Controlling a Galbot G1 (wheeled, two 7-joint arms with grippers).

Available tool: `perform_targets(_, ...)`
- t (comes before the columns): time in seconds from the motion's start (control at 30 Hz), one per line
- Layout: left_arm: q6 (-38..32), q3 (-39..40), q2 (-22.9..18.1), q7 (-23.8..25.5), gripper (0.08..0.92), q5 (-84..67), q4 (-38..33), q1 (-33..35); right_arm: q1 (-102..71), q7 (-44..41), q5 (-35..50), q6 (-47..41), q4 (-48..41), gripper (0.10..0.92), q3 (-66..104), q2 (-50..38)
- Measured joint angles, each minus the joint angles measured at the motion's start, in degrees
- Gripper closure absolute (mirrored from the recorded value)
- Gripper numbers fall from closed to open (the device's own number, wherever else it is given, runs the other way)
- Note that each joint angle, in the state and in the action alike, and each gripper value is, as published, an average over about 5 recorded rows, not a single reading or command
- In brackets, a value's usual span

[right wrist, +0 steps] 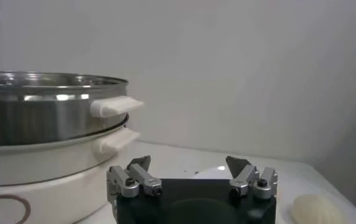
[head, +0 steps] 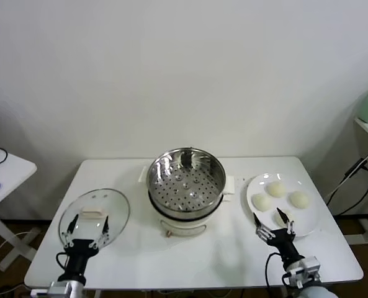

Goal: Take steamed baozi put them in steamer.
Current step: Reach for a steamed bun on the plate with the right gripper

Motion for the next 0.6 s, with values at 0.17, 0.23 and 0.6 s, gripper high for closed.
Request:
perform_targets(0.17,-0.2,0.7,0.0,-0.7,0.177,-0.1,-0.4,0.4,3.5,-2.9,-0.3,-2.5,-1.0,0.203,0.1,-3.9)
perform_targets(0.23,-0.6,1.1,0.1,-1.2,0.177,-0.2,-0.4,0.5,5.6,-5.4,-0.7,-3.4,-2.0,0.203,-0.1,-6.7)
perform_targets(0.6,-2.4,3.8,0.9,-3.9,0.177,-1.7,-0.4,1.4,23.7,-25.1,-5.5,-3.7,-14.3,0.203,-8.8,-25.1)
